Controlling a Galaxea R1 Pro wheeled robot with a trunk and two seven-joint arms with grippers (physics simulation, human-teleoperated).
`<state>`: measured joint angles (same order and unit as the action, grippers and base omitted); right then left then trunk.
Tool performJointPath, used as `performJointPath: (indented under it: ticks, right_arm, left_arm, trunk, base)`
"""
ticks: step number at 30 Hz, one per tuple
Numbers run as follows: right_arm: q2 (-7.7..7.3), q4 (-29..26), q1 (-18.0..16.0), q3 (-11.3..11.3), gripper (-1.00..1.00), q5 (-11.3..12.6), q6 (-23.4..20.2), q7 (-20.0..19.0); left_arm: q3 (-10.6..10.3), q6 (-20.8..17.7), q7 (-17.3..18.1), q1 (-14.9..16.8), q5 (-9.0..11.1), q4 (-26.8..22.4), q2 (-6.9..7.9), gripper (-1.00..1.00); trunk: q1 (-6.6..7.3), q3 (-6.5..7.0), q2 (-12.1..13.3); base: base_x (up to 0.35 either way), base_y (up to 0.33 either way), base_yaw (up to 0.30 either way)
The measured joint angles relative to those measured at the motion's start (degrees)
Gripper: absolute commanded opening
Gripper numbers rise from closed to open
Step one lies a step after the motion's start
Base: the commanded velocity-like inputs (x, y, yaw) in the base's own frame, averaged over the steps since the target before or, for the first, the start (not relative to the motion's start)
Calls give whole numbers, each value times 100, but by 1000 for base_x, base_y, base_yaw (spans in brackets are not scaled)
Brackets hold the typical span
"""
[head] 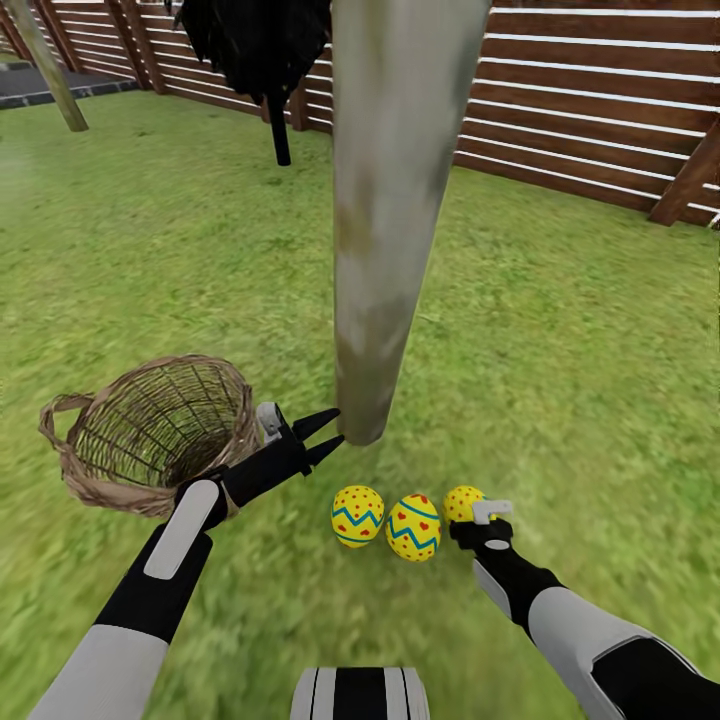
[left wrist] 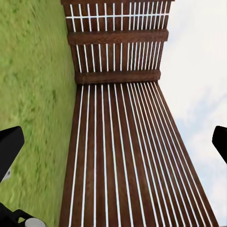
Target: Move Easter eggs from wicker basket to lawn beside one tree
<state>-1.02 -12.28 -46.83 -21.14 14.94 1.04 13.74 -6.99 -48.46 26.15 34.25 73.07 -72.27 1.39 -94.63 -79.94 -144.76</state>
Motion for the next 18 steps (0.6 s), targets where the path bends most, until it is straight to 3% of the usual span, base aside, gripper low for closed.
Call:
performJointPath:
  ticks: [6,13,15,18]
  right_arm:
    - [-9,-29,0,0,100,8,0,-37]
    - [-33,-608,0,15,100,21,-131,-44]
    - [-33,-671,-1,43,100,46,-524,-50]
    - [-146,-1426,0,59,100,69,-1431,-57]
  left_arm:
    - [0,2,0,0,-9,0,-1,100]
    - [1,0,0,0,-6,0,0,100]
    - [1,1,0,0,-2,0,2,100]
    - [1,0,-12,0,-7,1,-1,100]
  trunk:
    - [15,133,8]
    - [33,288,17]
    - [39,333,20]
    - [47,400,24]
  base:
    - [0,0,0]
    - [0,0,0]
    - [0,0,0]
    - [0,0,0]
